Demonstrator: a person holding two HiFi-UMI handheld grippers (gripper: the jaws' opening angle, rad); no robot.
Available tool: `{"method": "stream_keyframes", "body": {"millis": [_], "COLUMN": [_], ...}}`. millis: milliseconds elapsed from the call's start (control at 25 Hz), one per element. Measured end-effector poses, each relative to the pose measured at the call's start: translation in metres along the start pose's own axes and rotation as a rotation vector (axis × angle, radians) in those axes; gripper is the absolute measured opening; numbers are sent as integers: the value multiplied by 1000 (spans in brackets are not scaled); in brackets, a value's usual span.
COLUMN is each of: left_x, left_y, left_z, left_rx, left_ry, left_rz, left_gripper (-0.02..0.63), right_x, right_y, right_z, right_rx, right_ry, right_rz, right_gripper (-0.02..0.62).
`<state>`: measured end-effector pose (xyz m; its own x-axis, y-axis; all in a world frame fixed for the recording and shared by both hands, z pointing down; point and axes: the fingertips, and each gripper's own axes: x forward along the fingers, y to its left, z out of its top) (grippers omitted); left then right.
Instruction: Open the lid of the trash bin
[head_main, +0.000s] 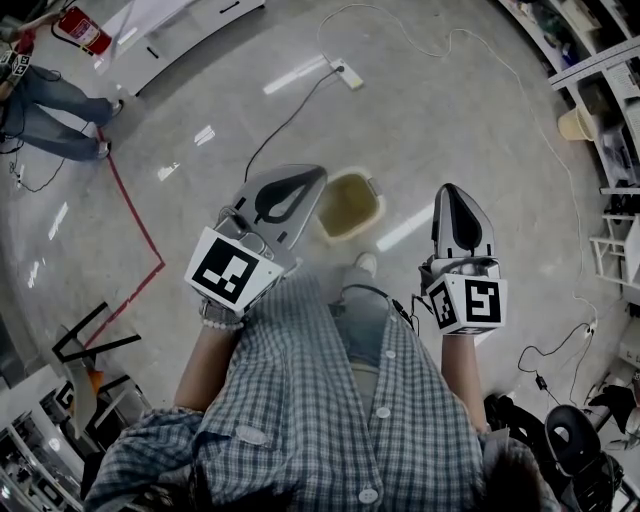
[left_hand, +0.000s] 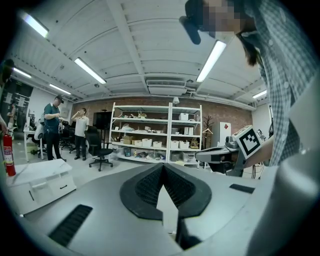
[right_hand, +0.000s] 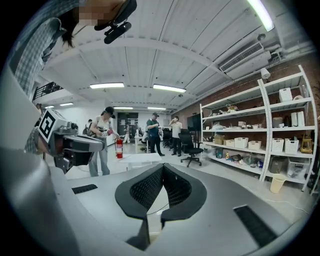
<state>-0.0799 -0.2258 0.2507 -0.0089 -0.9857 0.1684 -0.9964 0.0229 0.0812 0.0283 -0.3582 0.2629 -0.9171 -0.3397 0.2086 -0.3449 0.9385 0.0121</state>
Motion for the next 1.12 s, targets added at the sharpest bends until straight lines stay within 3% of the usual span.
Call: {"method": "stream_keyframes", "body": {"millis": [1120], "left_x": [-5], "left_y": [-3], "left_z": [-4], "left_rx": [-5], "left_ry": [7], "left_rz": [-1], "left_gripper": [-2], "right_x": [-4], "right_y": [3], "right_z": [-2], "right_rx": [-5], "right_ry": [14], "right_rz": [1], "right_gripper": [17]}}
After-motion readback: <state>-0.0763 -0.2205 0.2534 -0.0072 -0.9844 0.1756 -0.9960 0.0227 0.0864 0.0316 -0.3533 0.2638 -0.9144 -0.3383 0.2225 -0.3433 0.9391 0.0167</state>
